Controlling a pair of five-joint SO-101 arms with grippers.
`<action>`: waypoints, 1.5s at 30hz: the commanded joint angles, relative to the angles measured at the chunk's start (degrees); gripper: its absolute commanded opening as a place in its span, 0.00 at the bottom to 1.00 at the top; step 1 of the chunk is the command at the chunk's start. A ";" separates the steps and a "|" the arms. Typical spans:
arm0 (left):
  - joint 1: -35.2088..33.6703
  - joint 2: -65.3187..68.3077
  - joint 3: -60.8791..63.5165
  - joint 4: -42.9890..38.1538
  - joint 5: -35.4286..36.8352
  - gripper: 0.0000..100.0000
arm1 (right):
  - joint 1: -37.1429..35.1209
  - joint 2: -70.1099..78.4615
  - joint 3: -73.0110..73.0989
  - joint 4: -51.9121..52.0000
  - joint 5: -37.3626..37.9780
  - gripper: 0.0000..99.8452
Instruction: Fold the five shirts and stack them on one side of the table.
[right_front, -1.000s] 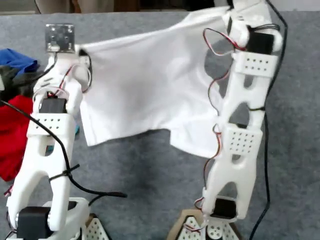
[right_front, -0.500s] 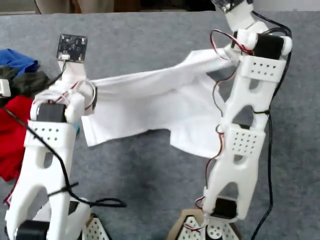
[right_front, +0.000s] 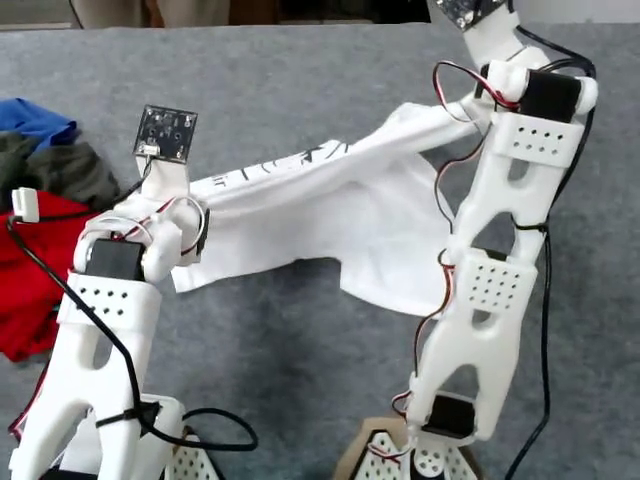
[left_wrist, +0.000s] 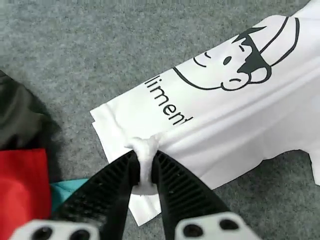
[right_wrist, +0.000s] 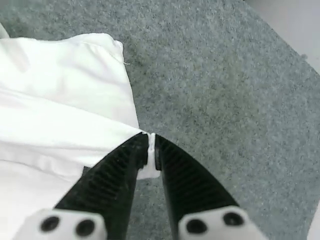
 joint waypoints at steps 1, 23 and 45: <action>-0.26 -0.92 -1.93 0.09 -0.18 0.02 | 0.75 -9.01 6.64 1.05 -5.89 0.00; -1.85 -1.45 5.19 -3.08 8.62 0.02 | -0.31 -41.98 74.77 -11.34 -17.14 0.00; -3.08 -0.92 19.25 -12.57 8.18 0.02 | -0.40 -56.31 114.07 -30.33 -14.33 0.00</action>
